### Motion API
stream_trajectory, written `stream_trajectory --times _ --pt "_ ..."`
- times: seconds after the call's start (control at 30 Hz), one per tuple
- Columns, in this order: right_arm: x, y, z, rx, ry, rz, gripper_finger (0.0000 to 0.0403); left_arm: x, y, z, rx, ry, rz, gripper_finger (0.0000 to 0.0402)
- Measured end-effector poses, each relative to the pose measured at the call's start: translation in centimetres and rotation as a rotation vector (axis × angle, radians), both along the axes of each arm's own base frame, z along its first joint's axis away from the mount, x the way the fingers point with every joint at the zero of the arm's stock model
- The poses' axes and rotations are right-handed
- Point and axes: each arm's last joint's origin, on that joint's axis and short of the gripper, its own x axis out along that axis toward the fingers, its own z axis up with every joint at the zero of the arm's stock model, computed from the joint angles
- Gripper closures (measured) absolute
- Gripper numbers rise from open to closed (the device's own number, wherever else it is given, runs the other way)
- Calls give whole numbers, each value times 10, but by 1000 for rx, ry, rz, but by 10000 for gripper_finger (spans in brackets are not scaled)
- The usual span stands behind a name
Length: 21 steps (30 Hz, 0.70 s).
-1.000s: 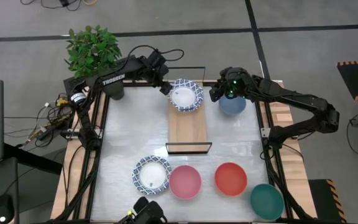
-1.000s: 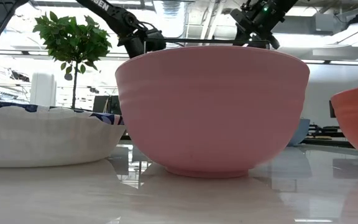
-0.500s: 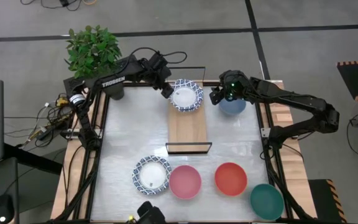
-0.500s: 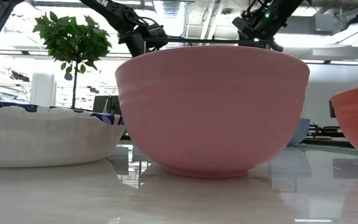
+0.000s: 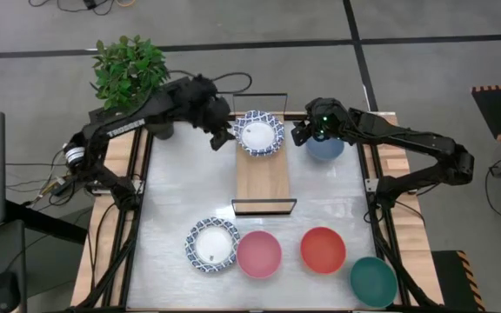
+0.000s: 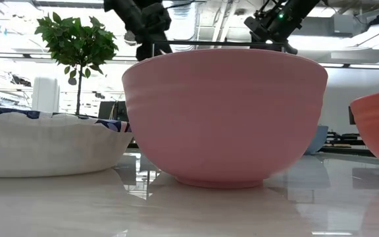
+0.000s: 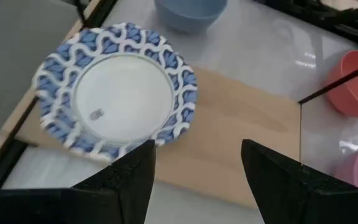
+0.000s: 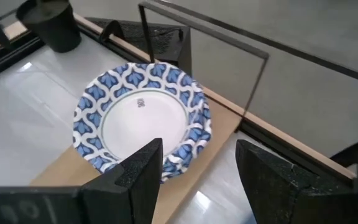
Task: Place and stack bowls onto a shelf
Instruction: Stack the blue patterned bowl on top of the blue patterned bowl on the shelf
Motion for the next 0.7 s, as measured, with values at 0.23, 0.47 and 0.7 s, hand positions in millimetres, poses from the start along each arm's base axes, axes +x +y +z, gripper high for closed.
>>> stream_trajectory --times 0.23,0.47,0.7 --pt "16 2 -15 20 50 31 175 1 8 -60 5 -154 64 180" --pt "27 1 -28 38 95 41 175 -10 17 -96 -21 -289 137 180" --pt "33 -2 -31 29 79 40 175 -15 16 -110 -18 -310 181 180"
